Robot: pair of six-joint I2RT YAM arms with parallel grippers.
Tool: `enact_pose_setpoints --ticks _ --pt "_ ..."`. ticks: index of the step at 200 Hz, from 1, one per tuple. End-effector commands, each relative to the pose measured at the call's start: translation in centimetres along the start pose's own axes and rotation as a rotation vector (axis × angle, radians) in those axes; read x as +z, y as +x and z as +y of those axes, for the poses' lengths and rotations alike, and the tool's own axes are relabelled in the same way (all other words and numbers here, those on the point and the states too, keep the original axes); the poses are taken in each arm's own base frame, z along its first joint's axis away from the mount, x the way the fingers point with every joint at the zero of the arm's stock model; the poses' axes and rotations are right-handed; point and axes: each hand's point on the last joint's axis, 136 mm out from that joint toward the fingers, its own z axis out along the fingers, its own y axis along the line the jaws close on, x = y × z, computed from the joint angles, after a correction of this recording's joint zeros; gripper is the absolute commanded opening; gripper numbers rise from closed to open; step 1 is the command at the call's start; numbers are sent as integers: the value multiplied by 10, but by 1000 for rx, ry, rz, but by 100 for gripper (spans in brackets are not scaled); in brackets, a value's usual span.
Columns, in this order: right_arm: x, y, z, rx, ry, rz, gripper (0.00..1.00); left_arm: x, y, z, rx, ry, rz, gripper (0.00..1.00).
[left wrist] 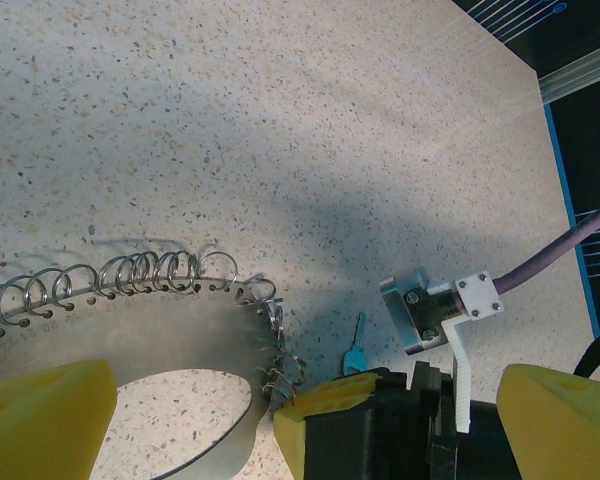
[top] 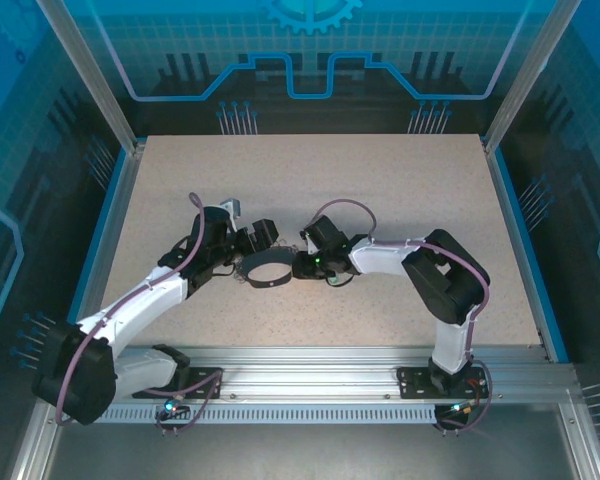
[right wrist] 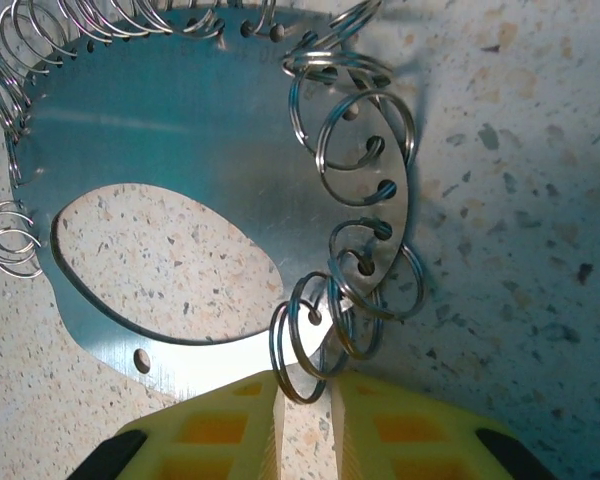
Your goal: Put the keys on the keyring
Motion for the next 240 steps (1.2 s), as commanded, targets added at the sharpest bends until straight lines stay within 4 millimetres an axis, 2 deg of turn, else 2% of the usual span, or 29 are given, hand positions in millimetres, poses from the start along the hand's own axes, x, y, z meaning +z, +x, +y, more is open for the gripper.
enact_pose_setpoints --ticks 1,167,240 --pt "1 -7 -5 -2 22 -7 22 3 1 1 -4 8 5 99" --pt "-4 -21 1 -17 13 -38 23 5 2 1 -7 9 9 99" --pt "3 -17 -8 -20 49 -16 23 6 0 0 -7 12 7 99"
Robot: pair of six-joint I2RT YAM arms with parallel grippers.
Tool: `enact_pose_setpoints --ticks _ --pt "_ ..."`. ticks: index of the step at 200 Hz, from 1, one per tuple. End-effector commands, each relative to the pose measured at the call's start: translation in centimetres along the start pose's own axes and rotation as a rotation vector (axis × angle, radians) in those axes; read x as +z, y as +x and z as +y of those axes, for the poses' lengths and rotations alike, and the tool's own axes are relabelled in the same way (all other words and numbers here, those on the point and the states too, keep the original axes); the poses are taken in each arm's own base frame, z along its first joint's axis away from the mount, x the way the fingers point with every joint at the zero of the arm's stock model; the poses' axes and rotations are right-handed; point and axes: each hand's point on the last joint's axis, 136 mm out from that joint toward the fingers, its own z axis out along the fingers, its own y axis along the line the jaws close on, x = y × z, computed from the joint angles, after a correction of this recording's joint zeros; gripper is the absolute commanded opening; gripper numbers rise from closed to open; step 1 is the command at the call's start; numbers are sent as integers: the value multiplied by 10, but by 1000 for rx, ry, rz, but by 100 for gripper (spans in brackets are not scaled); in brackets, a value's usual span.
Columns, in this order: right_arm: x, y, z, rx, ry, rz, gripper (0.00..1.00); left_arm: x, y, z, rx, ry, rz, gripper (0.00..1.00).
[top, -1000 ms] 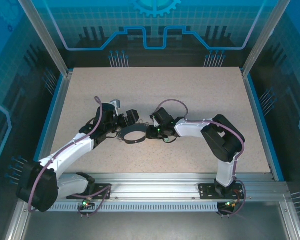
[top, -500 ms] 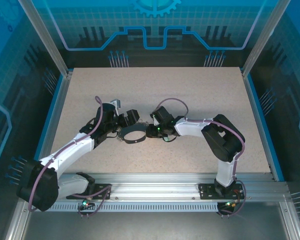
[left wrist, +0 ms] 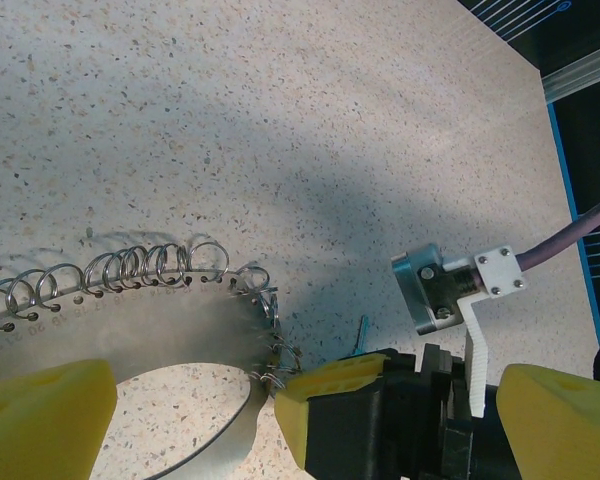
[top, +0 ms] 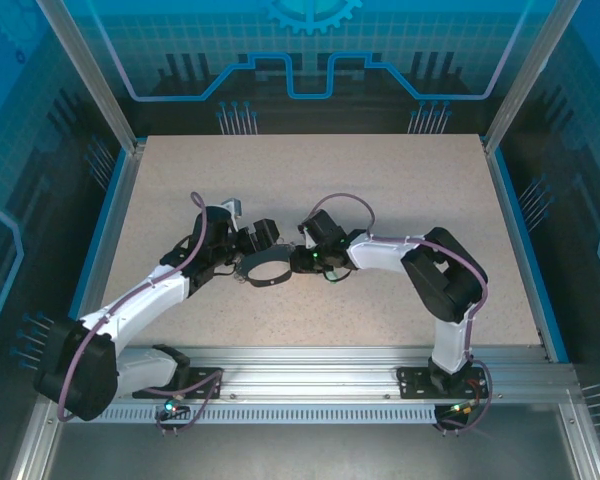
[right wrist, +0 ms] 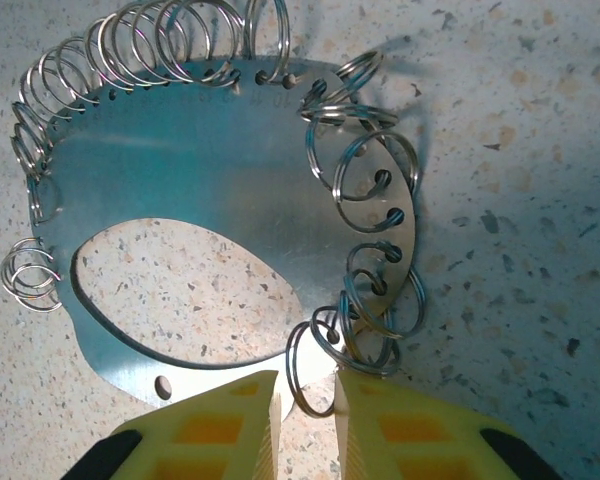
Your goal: Put the keys on the keyring
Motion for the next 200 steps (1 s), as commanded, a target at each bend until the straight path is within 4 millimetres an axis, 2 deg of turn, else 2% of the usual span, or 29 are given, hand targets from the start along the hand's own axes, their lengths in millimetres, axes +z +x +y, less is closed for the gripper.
enact_pose_setpoints --ticks 1,77,135,150,200 --pt "3 -1 -11 -1 41 9 23 1 0 -1 -6 14 6 99" --pt "6 1 -15 -3 51 16 18 2 1 0 -5 11 10 99" --pt "6 -1 -14 -10 49 14 6 3 1 -1 -7 14 9 99" --pt "4 -4 -13 -21 49 9 0 4 2 0 -10 15 9 99" --pt "-10 -23 0 -100 26 -27 0 3 -2 2 12 -7 0 99"
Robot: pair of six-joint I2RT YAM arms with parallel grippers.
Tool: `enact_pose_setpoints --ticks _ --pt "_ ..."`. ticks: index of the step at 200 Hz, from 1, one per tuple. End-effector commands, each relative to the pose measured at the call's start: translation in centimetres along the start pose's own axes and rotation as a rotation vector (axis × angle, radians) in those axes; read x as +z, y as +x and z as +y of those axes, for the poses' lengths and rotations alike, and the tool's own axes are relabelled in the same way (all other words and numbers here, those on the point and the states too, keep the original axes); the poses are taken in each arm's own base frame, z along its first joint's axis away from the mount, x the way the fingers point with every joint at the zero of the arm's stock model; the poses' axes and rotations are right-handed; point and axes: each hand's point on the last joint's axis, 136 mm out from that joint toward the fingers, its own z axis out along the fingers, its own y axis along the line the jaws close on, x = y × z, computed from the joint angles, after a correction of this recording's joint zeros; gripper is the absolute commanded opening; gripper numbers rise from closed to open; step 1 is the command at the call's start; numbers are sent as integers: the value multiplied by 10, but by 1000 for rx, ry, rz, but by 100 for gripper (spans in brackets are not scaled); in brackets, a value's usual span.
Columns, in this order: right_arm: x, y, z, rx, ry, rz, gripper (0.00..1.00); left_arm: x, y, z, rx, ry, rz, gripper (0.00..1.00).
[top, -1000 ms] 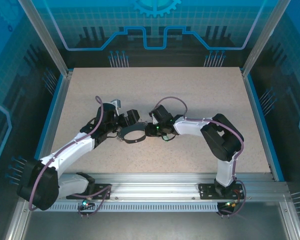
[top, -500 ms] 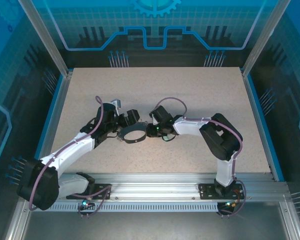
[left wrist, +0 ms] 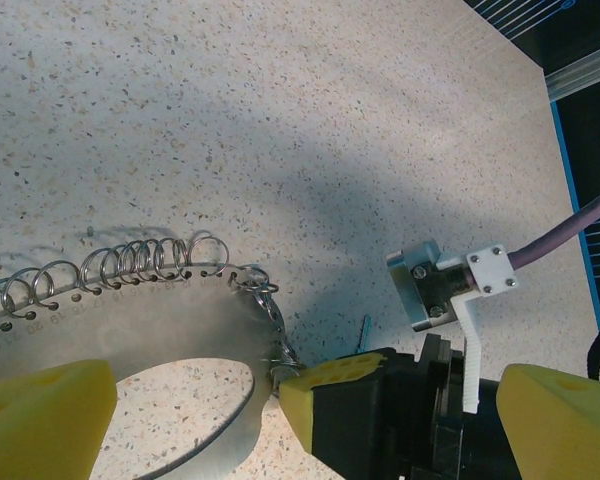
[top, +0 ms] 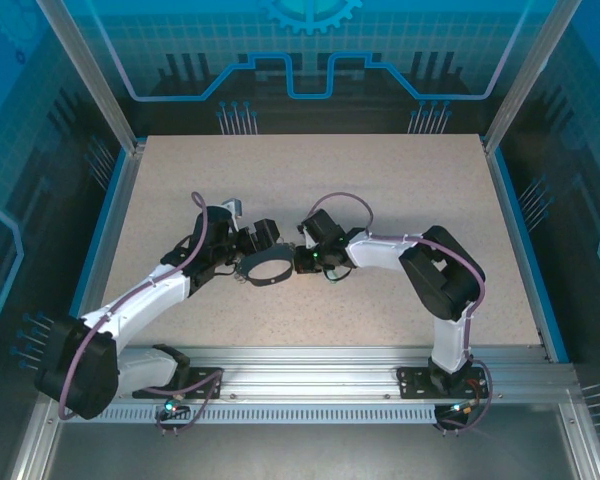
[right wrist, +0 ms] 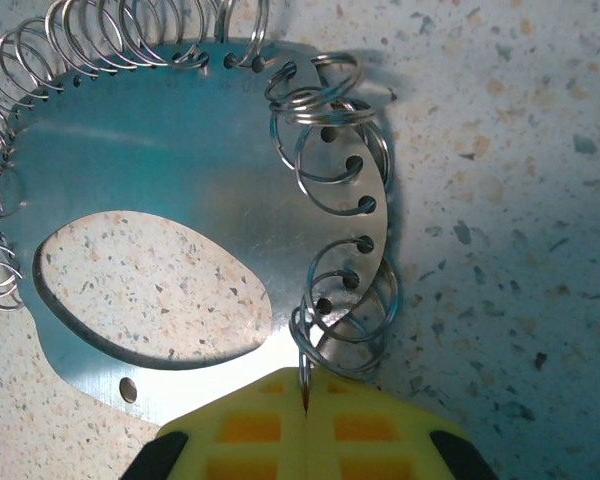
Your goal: Put the keys on the keyring
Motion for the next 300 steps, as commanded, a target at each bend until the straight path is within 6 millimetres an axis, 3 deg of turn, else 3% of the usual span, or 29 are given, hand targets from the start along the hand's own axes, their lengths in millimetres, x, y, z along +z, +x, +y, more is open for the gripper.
enact_pose_setpoints --ticks 1,107,162,217,262,300 --pt "-12 -21 5 -54 -6 -38 0 1 -3 0 13 -3 -4 99" --pt "-82 -87 74 -253 -177 -204 0 -14 -51 -15 58 -70 -123 99" --pt "-117 -111 103 -307 -259 -269 0 -24 -67 -39 158 -23 -109 99" --pt "-147 -128 116 -333 -320 -331 0 -51 -91 -51 159 49 -151 99" --pt "-168 -135 121 -349 -374 -369 0 -70 -96 -74 196 125 -151 99" --pt "-182 -136 119 -356 -427 -390 0 -74 -94 -87 193 187 -128 99"
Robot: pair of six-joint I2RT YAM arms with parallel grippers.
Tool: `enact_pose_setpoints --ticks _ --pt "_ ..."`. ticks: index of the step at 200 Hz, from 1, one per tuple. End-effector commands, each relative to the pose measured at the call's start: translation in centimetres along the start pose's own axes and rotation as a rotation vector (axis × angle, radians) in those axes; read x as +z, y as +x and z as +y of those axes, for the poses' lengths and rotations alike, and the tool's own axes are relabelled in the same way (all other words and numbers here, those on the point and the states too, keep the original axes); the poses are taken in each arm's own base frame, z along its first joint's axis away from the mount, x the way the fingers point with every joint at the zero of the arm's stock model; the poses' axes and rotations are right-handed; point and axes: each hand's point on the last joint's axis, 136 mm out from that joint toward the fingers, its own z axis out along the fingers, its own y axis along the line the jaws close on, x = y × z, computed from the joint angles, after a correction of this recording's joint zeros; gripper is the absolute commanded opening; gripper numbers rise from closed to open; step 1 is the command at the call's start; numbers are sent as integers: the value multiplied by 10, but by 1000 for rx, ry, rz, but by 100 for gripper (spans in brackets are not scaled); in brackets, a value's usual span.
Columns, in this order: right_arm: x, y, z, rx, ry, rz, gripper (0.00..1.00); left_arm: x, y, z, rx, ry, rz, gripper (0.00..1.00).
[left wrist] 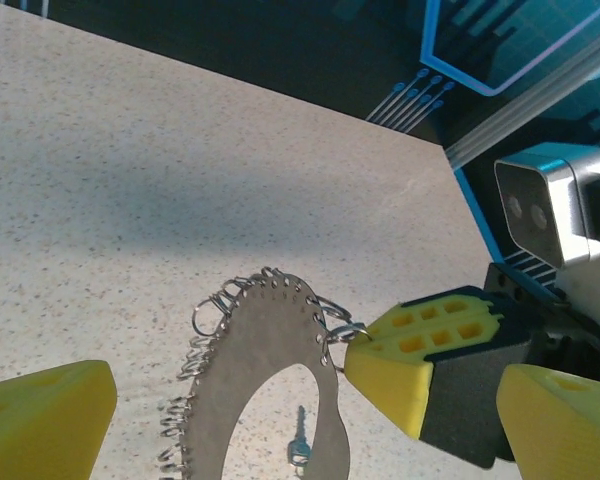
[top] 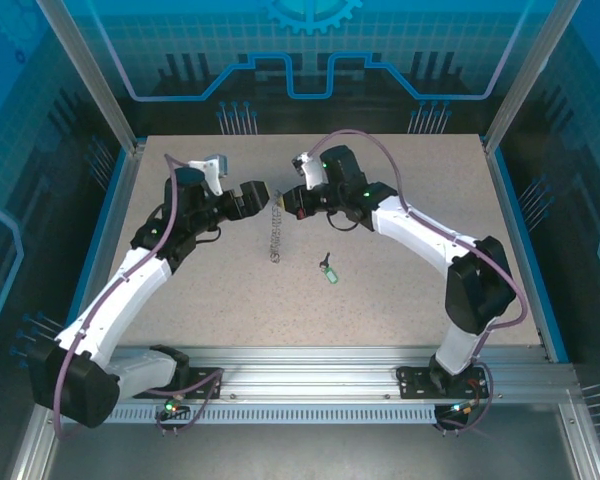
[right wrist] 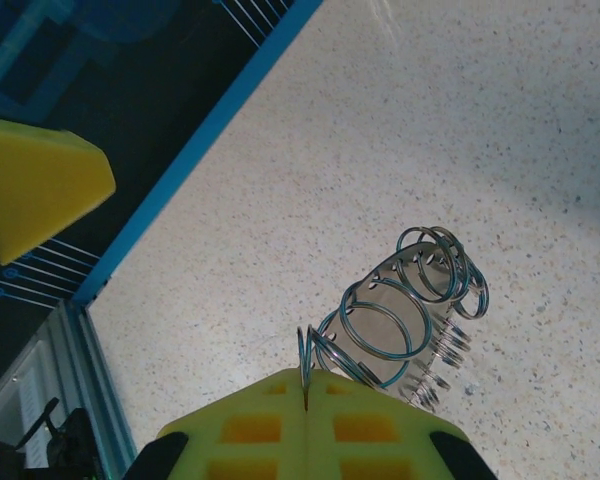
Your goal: Put the keys on the keyring
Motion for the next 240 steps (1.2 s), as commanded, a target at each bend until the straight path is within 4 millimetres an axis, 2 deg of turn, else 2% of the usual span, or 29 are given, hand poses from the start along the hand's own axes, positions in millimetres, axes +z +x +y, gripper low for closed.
enact_pose_setpoints --ticks 1,40,74,136,179,201,240 --pt "-25 -27 23 -61 -93 -88 0 -8 -4 -18 13 71 16 99" --pt "-34 -26 24 -77 -124 -103 0 -4 -2 -27 8 129 44 99" --pt "-41 -24 24 -86 -169 -117 0 -8 0 -34 23 167 44 99" --pt "-55 -10 27 -128 -244 -110 0 -4 12 -46 41 289 66 97" --pt "-65 1 32 -180 -315 -91 0 4 26 -50 36 356 112 85" --pt "-65 5 28 -178 -319 -79 0 7 29 -54 29 394 132 75" --pt "-70 8 37 -181 -388 -70 0 10 37 -58 28 452 149 53"
